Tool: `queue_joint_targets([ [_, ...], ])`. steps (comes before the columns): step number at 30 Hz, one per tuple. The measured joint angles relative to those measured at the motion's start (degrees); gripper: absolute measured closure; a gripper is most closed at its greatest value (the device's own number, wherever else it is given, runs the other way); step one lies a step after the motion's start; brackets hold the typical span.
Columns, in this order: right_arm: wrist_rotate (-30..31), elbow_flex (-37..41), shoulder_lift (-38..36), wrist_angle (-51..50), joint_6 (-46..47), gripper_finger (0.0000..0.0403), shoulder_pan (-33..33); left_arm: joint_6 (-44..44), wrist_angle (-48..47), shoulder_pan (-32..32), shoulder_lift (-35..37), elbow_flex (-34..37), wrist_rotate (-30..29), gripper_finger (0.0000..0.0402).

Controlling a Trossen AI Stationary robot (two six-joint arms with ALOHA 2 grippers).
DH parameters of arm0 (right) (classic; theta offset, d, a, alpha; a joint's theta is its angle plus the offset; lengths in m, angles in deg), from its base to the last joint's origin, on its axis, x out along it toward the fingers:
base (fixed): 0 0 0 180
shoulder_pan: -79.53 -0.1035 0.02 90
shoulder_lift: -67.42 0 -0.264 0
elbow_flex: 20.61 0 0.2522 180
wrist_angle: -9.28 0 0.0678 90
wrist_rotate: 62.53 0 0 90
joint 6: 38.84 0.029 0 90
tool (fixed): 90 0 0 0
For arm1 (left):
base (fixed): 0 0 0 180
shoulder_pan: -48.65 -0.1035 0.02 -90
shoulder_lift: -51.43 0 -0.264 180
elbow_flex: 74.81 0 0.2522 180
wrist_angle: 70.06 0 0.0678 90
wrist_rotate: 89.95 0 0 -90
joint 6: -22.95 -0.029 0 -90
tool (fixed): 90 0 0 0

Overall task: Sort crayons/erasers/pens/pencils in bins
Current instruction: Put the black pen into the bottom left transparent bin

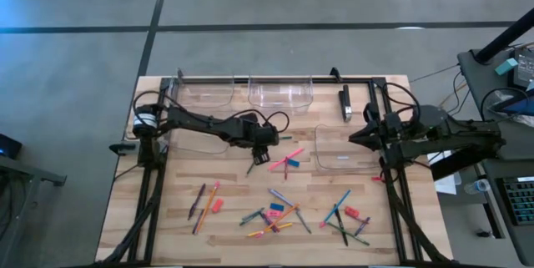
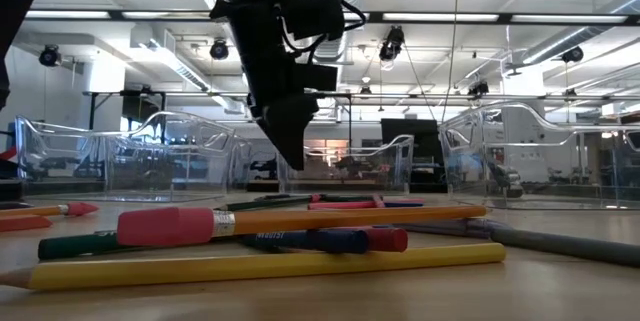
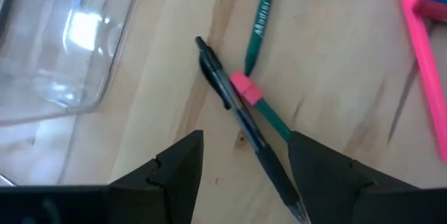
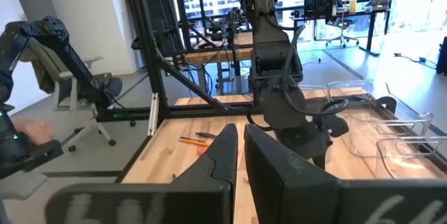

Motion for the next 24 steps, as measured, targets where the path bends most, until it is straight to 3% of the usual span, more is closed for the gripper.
queue_joint_targets([
  [10,0.01,0.10,0.02,0.28,0.00,0.0380,0.00,-4.74,-1.09,-0.11,-2.27,0.05,2.64,0.0208],
  [24,0.02,0.10,0.31,0.36,0.26,0.0380,0.02,-4.36,-1.36,-0.90,-6.29,-0.11,5.85,0.0218],
])
